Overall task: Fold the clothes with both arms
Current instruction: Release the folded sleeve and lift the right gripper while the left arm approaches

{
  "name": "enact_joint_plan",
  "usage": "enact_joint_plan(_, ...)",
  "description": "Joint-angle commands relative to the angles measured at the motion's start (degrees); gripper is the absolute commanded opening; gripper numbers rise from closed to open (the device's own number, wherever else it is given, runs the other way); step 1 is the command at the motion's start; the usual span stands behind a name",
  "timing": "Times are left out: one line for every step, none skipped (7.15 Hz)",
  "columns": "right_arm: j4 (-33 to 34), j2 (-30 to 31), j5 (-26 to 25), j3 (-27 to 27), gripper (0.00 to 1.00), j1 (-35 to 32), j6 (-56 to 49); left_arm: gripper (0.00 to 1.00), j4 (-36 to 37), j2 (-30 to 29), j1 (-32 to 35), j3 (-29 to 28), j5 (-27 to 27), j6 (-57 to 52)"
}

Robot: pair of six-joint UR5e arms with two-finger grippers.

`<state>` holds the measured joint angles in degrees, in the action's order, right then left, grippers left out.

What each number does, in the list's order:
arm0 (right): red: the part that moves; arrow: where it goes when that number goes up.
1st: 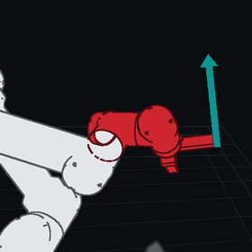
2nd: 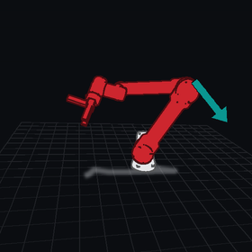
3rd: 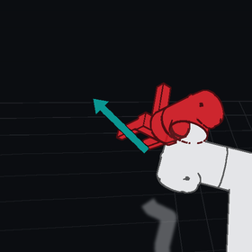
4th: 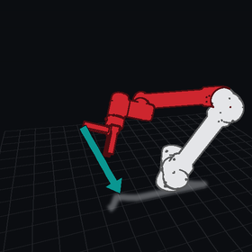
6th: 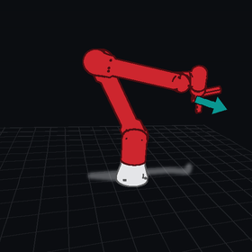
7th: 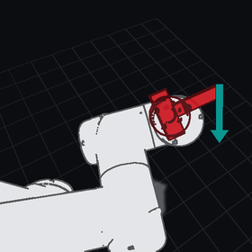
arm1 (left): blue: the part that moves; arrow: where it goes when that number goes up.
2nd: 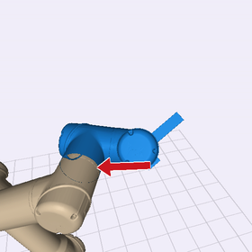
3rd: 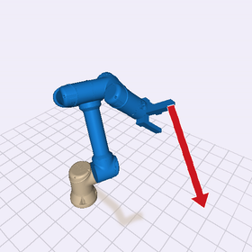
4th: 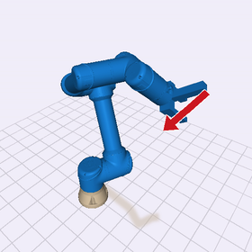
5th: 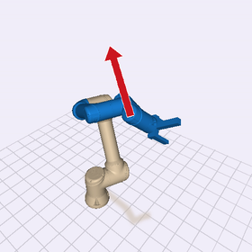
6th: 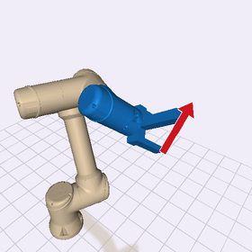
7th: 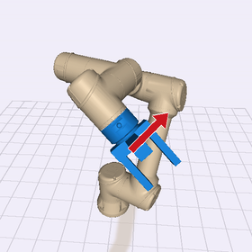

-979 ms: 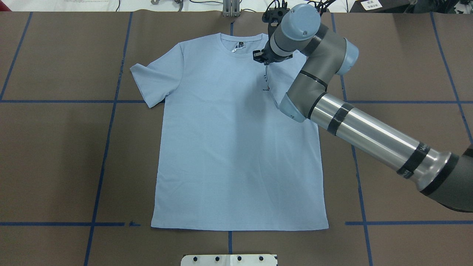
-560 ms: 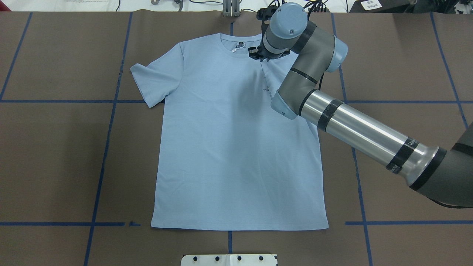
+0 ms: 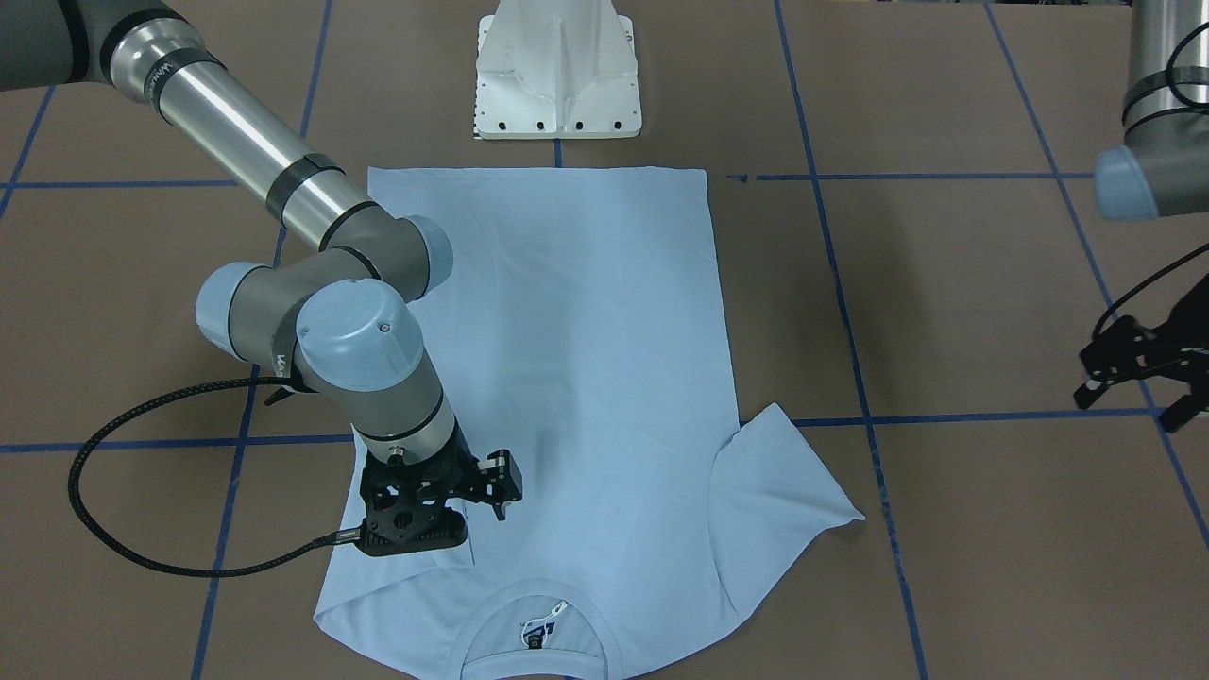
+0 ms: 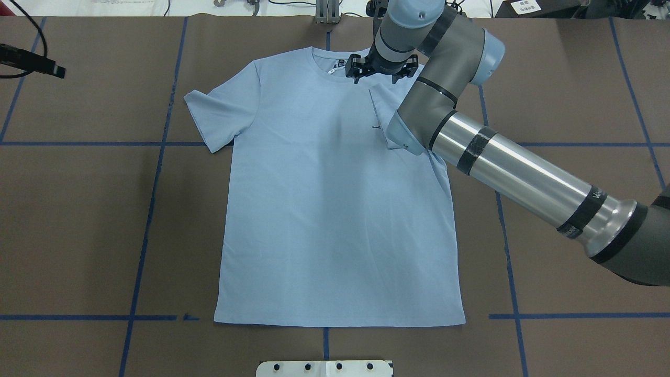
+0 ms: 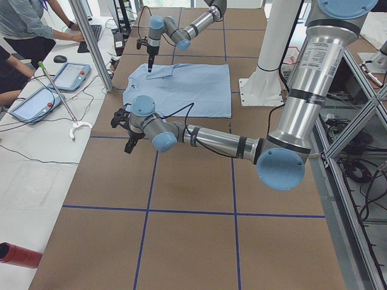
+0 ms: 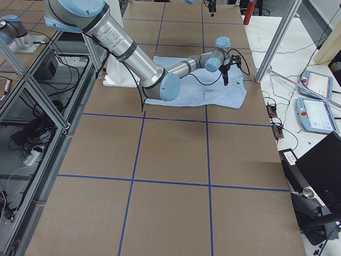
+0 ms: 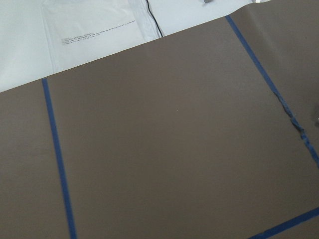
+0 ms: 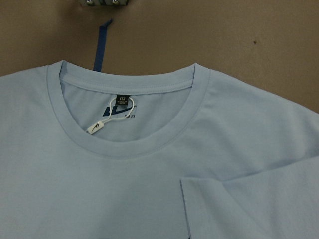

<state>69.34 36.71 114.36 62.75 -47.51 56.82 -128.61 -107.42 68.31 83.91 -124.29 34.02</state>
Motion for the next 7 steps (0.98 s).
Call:
enact_joint_plan(12.2,8.7,8.5,17.0,1.00,-2.0,-0.3,0.97,-0.6,-5.7,-9.0,-1.4,13.0,15.8)
enact_joint_plan(12.2,14.0,8.2,22.5,1.00,-2.6,-0.5,0.94,-1.1,-9.3,-13.0,-4.9,16.4,23.0)
enact_joint_plan(12.2,14.9,8.0,22.8,1.00,-2.8,-0.4,0.94,-3.7,-11.5,-15.6,-9.3,20.2,25.4)
enact_joint_plan(12.2,14.6,6.0,22.2,1.00,-2.3,-0.4,0.92,-8.5,-11.8,-17.2,-13.1,22.5,26.4)
enact_joint_plan(12.1,14.4,5.1,22.2,1.00,-2.2,-0.1,0.89,-10.5,-13.1,-17.3,-16.5,22.7,26.6)
enact_joint_plan(12.0,14.2,5.1,22.2,1.00,-2.2,0.1,0.81,-10.6,-14.6,-17.4,-18.2,22.6,26.4)
enact_joint_plan(12.0,14.1,5.1,22.2,1.00,-2.2,0.1,0.78,-10.7,-15.5,-17.4,-19.3,22.6,26.2)
